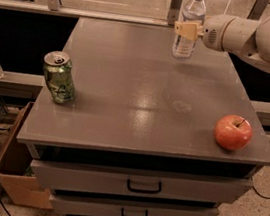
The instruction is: Move blue plastic bottle near apple
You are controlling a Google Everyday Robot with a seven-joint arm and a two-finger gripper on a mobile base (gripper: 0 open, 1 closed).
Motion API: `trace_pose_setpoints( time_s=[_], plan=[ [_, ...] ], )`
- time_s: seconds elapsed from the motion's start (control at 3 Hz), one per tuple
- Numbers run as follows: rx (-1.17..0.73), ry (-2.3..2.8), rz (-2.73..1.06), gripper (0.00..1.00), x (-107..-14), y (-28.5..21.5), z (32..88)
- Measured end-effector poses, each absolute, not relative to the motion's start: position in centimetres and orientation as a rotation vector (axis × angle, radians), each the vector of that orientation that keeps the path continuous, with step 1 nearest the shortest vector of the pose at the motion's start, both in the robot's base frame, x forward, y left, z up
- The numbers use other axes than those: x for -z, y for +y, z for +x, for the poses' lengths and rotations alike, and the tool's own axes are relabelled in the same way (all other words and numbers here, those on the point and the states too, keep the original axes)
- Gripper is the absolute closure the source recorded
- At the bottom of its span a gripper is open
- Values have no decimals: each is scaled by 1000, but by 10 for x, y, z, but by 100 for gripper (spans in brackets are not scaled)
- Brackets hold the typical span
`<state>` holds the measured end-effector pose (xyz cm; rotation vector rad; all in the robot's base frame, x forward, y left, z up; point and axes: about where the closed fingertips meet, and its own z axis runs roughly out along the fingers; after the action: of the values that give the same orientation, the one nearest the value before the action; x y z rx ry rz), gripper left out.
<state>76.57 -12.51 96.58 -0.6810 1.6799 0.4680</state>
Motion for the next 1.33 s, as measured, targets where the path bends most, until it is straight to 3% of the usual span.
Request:
trace_pose_setpoints(
  time_s=[0.33,1.33],
  plan=[
    [-480,1693,-717,100,-965,-127,746],
    [-552,1697,-781,100,-977,-155,615]
  ],
)
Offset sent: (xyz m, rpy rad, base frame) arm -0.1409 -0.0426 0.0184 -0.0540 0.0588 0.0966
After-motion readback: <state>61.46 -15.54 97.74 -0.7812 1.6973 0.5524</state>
